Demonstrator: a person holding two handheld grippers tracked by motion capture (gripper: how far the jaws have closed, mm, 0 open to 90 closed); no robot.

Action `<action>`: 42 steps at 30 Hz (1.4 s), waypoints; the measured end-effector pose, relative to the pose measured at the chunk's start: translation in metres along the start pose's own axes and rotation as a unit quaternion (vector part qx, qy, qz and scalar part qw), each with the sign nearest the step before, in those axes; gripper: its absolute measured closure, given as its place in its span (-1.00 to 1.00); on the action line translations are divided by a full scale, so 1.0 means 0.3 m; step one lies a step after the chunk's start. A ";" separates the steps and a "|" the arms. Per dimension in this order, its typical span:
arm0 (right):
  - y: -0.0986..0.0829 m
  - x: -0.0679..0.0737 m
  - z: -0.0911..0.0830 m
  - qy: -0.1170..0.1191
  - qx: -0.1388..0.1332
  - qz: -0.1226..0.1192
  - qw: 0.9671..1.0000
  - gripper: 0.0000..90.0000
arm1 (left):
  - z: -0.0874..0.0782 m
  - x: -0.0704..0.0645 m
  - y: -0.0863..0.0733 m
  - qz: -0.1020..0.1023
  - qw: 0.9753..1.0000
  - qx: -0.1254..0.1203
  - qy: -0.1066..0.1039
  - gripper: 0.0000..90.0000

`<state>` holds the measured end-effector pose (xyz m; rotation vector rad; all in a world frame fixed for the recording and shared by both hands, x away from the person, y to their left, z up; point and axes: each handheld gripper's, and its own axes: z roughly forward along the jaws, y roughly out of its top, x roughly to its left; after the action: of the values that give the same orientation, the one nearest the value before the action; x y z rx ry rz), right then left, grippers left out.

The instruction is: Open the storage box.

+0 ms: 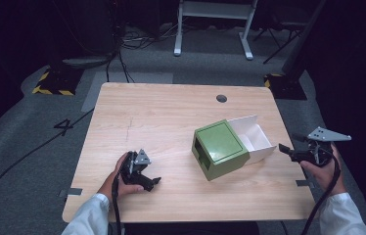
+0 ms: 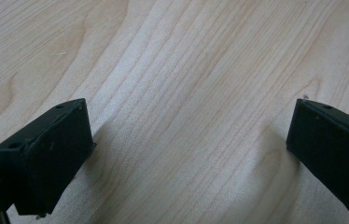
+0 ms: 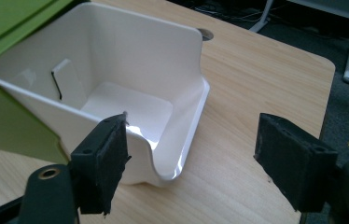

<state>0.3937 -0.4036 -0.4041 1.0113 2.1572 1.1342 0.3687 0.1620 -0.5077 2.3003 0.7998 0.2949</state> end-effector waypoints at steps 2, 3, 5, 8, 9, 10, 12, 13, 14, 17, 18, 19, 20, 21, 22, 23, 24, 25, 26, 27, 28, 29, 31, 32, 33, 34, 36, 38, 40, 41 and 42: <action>-0.007 0.004 -0.001 -0.001 0.002 -0.002 1.000 -0.45 | 0.000 0.000 0.000 0.000 1.000 -0.001 0.000 -0.99; -0.024 0.014 -0.005 0.002 0.003 -0.006 1.000 -0.47 | 0.000 0.000 0.000 0.000 1.000 0.000 0.000 -0.99; -0.039 0.020 -0.007 0.004 0.003 -0.005 1.000 -0.47 | 0.000 0.000 0.000 0.000 1.000 0.000 0.000 -0.99; -0.063 0.033 -0.006 0.008 0.009 -0.010 1.000 -0.48 | 0.000 0.001 0.000 0.001 1.000 0.000 0.000 -0.99; -0.073 0.038 -0.005 0.009 0.012 -0.010 1.000 -0.48 | 0.000 0.000 0.000 0.000 1.000 0.000 0.000 -0.99; -0.083 0.043 -0.003 0.011 0.015 -0.012 1.000 -0.48 | 0.000 0.000 0.000 0.000 1.000 0.000 0.000 -0.99; -0.107 0.055 0.001 0.013 0.021 -0.018 1.000 -0.48 | 0.000 0.000 0.000 0.000 1.000 0.000 0.000 -0.99; -0.116 0.058 0.003 0.013 0.024 -0.018 0.999 -0.48 | 0.000 0.000 0.000 0.000 1.000 0.000 0.000 -0.99; -0.127 0.063 0.006 0.016 0.029 -0.020 0.999 -0.49 | 0.000 0.000 0.000 0.000 1.000 0.000 0.000 -0.99; -0.162 0.079 0.023 0.023 0.042 -0.024 0.999 -0.50 | 0.000 0.000 0.000 0.000 1.000 0.000 0.000 -0.99; -0.173 0.083 0.030 0.027 0.047 -0.026 0.998 -0.50 | 0.000 0.000 0.000 0.000 1.000 0.000 0.000 -0.99; -0.186 0.089 0.040 0.030 0.054 -0.029 0.998 -0.50 | 0.000 0.000 0.000 0.000 1.000 0.000 0.000 -0.99; -0.193 0.093 0.047 0.030 0.058 -0.031 0.997 -0.50 | 0.000 0.000 0.000 0.000 1.000 0.000 0.000 -0.99; -0.205 0.099 0.056 0.033 0.065 -0.032 0.997 -0.50 | 0.000 0.000 0.000 0.000 1.000 0.000 0.000 -0.99; -0.214 0.103 0.064 0.037 0.071 -0.034 0.996 -0.50 | 0.000 0.000 0.000 0.000 1.000 0.000 0.000 -0.99; -0.224 0.108 0.073 0.039 0.076 -0.036 0.996 -0.50 | 0.000 0.000 0.000 0.000 1.000 0.000 0.000 -0.99; -0.230 0.110 0.077 0.039 0.079 -0.036 0.995 -0.51 | 0.000 0.000 0.000 0.000 1.000 0.000 0.000 -0.99; -0.237 0.113 0.081 0.041 0.080 -0.036 0.995 -0.50 | 0.000 0.000 0.000 0.000 1.000 0.000 0.000 -0.99; -0.245 0.117 0.085 0.044 0.079 -0.031 0.995 -0.51 | 0.000 0.000 0.000 0.000 1.000 0.000 0.000 -0.99; -0.253 0.120 0.090 0.047 0.079 -0.032 0.995 -0.51 | 0.000 0.000 0.000 0.000 1.000 0.000 0.000 -0.99; -0.260 0.124 0.095 0.047 0.083 -0.034 0.995 -0.51 | 0.000 0.000 0.000 0.000 1.000 0.000 0.000 -0.99; -0.265 0.126 0.098 0.047 0.083 -0.035 0.995 -0.52 | 0.000 0.000 0.000 0.000 1.000 0.000 0.000 -0.99; -0.280 0.125 0.105 0.054 0.079 -0.027 0.995 -0.52 | 0.000 0.000 0.000 0.000 1.000 0.000 0.000 -0.99; -0.289 0.123 0.109 0.055 0.080 -0.023 0.995 -0.52 | 0.000 0.000 0.000 0.000 1.000 0.000 0.000 -0.99; -0.289 0.123 0.109 0.055 0.080 -0.023 0.995 -0.52 | 0.000 0.000 0.000 0.000 1.000 0.000 0.000 -0.99; -0.305 0.120 0.115 0.058 0.080 -0.015 0.995 -0.48 | 0.000 0.000 0.000 0.000 1.000 0.000 0.000 -0.99; -0.317 0.119 0.119 0.068 0.076 -0.011 0.995 -0.47 | 0.000 0.000 0.000 0.000 1.000 0.000 0.000 -0.99; -0.317 0.121 0.115 0.065 0.071 -0.014 0.995 -0.49 | 0.000 -0.001 0.000 -0.001 1.000 0.000 0.001 -0.99; -0.320 0.121 0.118 0.069 0.075 -0.014 0.995 -0.53 | 0.000 -0.001 0.000 -0.001 1.000 0.000 0.001 -0.99; -0.320 0.120 0.118 0.069 0.076 -0.013 0.995 -0.54 | 0.000 -0.001 0.000 -0.001 1.000 0.000 0.001 -0.99; -0.320 0.119 0.119 0.069 0.078 -0.010 0.994 -0.56 | 0.000 -0.001 -0.001 -0.001 1.000 0.000 0.001 -0.99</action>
<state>0.3610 -0.3944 -0.5071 1.0012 2.3920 1.0662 0.3685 0.1620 -0.5078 2.2991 0.8025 0.2953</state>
